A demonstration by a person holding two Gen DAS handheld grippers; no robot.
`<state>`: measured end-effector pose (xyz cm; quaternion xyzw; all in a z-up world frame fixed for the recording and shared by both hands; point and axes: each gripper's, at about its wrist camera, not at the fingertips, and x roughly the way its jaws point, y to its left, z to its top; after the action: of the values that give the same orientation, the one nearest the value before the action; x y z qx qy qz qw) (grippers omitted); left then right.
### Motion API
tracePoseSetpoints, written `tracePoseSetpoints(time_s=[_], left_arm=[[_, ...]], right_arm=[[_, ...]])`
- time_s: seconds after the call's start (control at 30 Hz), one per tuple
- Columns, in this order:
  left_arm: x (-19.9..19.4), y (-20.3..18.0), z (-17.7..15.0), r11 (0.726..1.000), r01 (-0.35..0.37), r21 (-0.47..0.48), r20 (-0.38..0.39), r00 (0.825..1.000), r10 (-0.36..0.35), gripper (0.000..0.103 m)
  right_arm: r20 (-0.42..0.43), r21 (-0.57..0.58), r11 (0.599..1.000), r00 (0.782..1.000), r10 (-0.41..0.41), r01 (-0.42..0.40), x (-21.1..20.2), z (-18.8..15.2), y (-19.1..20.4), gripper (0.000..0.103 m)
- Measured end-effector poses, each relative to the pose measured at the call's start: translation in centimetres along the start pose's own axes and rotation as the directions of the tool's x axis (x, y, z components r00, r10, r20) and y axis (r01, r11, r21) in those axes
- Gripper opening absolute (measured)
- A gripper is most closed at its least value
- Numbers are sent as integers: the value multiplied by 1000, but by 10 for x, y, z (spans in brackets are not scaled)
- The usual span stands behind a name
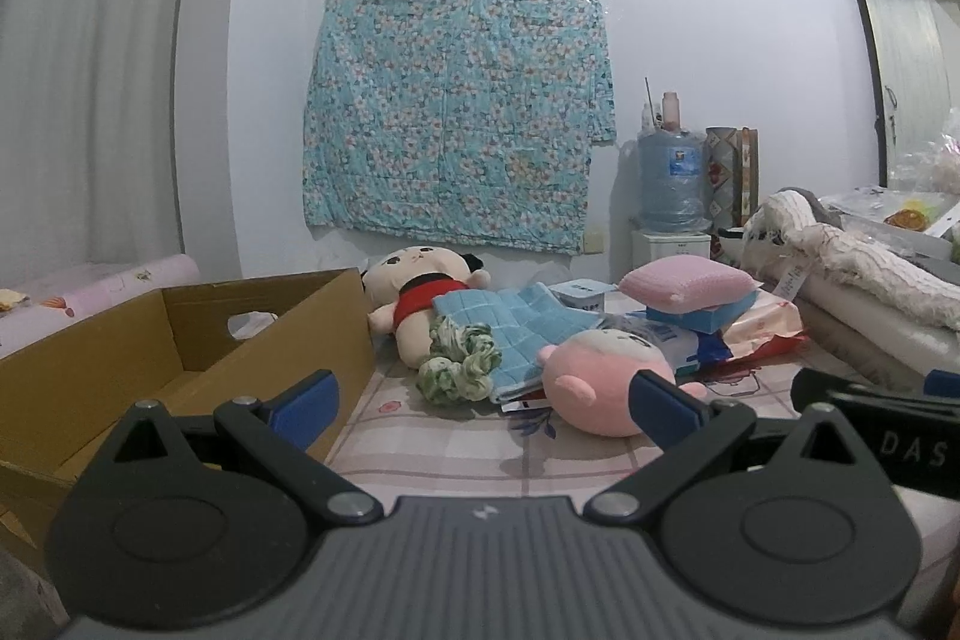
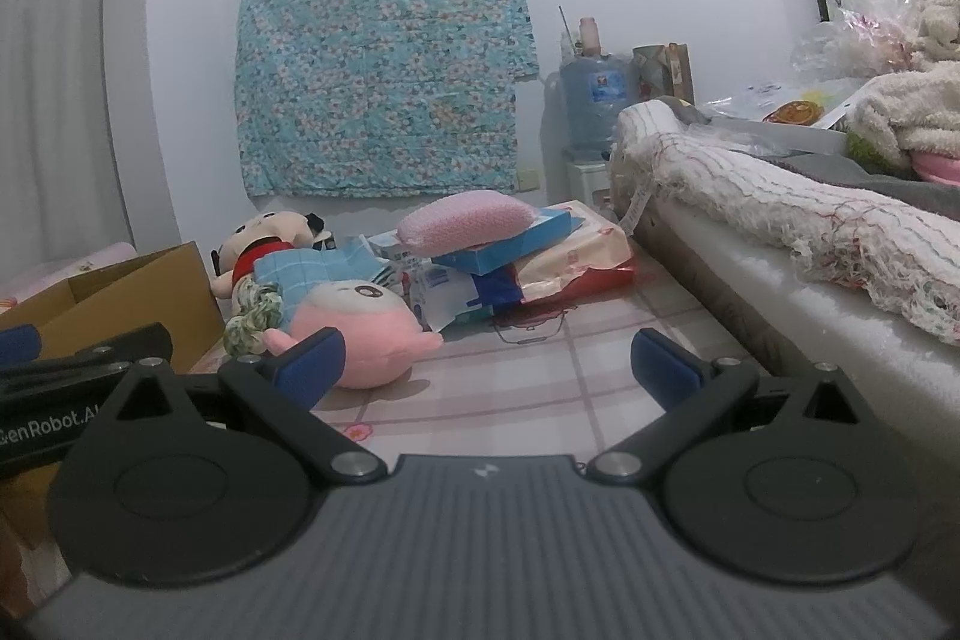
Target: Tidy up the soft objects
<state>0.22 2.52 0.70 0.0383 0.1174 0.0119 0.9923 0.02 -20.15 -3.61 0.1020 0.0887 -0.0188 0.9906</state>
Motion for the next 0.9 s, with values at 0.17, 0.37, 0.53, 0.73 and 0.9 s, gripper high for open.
tracePoseSetpoints(time_s=[0.17,0.37,0.53,0.73,0.9], left_arm=[[0,-1,1,1000,-6,7,2,1000,6,103],[0,1,2,1000,-10,7,-4,1000,10,103],[0,0,2,1000,-15,15,-10,1000,16,103],[0,-1,0,999,-24,22,-9,1000,24,103],[-1,-2,0,999,-34,37,-2,999,34,103]], right_arm=[[-14,0,1000,1000,7,-7,1,0,-1,102],[-9,-9,1000,1000,8,-8,1,-1,1,102],[-7,-17,1000,1000,9,-9,0,0,2,102],[-9,-23,1000,1000,5,-6,0,0,3,102],[-10,-26,1000,1000,4,-4,0,1,2,102]])
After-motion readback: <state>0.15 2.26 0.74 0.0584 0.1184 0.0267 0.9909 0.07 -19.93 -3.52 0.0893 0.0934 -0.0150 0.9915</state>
